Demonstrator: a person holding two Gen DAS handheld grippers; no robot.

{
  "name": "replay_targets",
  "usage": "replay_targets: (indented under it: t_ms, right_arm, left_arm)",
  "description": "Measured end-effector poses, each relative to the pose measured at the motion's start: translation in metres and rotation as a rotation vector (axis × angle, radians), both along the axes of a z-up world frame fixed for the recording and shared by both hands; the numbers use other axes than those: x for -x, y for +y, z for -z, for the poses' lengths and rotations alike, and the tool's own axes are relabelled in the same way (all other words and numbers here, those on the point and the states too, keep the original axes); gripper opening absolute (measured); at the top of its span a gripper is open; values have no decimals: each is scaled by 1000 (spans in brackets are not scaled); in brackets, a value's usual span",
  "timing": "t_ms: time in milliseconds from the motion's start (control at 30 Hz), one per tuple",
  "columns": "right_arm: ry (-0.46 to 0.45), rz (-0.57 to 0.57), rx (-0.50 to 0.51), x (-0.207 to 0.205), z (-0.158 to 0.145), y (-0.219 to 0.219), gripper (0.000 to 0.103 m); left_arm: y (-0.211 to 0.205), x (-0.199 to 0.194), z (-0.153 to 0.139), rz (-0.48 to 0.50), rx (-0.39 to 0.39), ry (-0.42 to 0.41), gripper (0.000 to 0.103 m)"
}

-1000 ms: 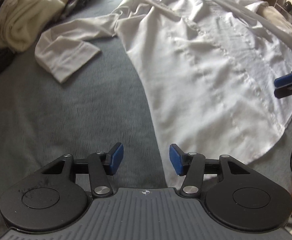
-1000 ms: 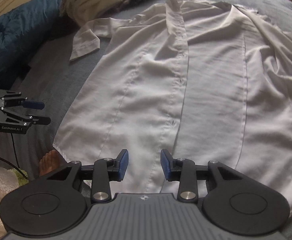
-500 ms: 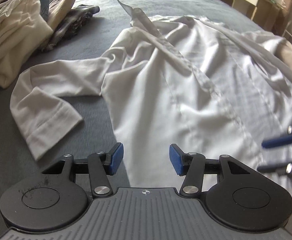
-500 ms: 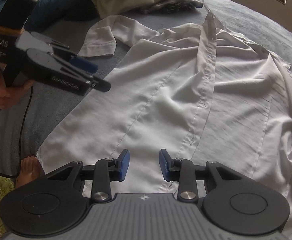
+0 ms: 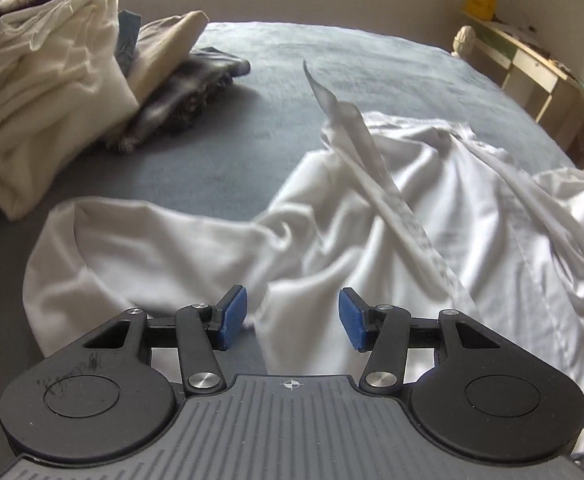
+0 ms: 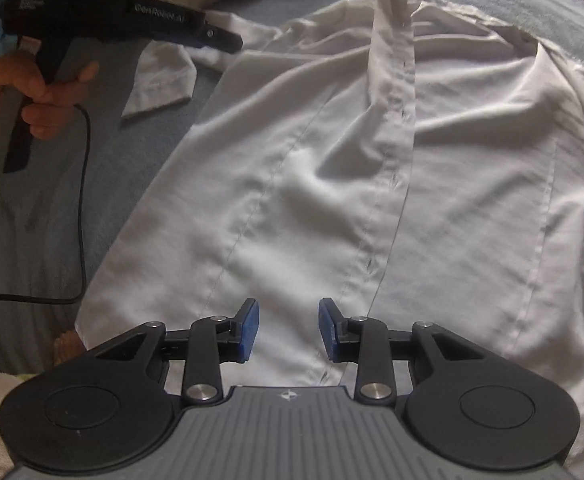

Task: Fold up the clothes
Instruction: 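Open both grippers and release the shirt onto the bed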

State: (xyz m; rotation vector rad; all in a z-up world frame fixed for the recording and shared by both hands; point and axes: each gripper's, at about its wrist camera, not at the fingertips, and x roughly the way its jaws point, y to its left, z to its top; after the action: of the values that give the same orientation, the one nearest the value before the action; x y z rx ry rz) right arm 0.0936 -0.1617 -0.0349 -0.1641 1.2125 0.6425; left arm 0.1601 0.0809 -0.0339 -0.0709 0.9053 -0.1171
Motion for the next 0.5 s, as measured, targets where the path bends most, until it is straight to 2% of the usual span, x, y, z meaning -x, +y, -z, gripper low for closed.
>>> replay_targets:
  t_ms: [100,233,367,500]
  right_arm:
    - [-49,45,-34,-35,-26,-1,38]
    - [-104,156,-92,-96,-46,0,43]
    - [-150,227,-143,-158,-53,10,43]
    - [-159,261,-180,-206,-50,34,47]
  left_arm:
    - [0,-29,7,46,-2,-2,58]
    - [-3,-63,21,84,23,-5,65]
    - [2,-90,35,30,84,-8,65]
    - [5,-106,47,-22,87,8,65]
